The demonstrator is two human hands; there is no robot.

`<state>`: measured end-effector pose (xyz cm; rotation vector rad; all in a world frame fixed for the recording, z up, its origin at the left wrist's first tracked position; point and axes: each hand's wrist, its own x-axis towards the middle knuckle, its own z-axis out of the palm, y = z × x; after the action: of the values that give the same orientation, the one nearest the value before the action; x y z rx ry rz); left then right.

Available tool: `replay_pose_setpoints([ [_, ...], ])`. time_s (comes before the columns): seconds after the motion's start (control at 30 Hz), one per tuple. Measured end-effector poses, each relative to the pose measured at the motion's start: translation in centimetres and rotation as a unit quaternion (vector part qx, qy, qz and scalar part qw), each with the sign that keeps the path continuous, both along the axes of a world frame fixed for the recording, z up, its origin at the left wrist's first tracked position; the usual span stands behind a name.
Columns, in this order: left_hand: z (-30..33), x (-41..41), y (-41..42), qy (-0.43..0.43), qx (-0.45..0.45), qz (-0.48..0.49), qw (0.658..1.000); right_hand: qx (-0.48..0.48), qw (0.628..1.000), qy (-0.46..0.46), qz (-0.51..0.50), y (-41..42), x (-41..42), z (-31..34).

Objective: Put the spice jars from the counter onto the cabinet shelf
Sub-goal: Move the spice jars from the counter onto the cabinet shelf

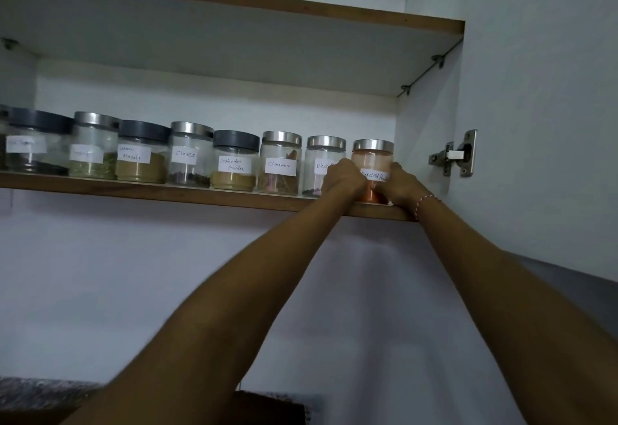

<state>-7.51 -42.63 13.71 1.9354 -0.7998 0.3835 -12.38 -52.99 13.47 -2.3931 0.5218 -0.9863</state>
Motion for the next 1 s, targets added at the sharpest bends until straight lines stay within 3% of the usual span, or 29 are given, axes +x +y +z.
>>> replay_pose_setpoints([
  [0.07,-0.3,-0.6,1.0,-0.042,-0.049,0.016,0.998,-0.039,0.999,-0.026,-0.025,0.5,-0.5,-0.3],
  [0.17,-1.3,-0.9,3.7,-0.171,-0.085,0.058,0.98,-0.146,0.976,-0.136,-0.085,2.1,-1.5,-0.8],
  [0.3,-3.3,1.0,8.3,-0.301,0.037,0.111,0.946,-0.287,0.93,-0.21,-0.092,5.9,-1.3,-2.0],
  [0.43,-4.4,2.2,13.8,-0.324,0.074,0.102,0.938,-0.362,0.912,-0.194,-0.011,11.6,1.2,-3.5],
  [0.67,-5.0,6.4,27.2,-0.287,0.167,0.176,0.927,-0.341,0.92,-0.19,0.034,22.2,4.6,-4.9],
  [1.0,-2.8,17.6,45.7,-0.256,0.174,0.219,0.925,-0.302,0.936,-0.163,0.078,37.3,13.7,-2.2],
])
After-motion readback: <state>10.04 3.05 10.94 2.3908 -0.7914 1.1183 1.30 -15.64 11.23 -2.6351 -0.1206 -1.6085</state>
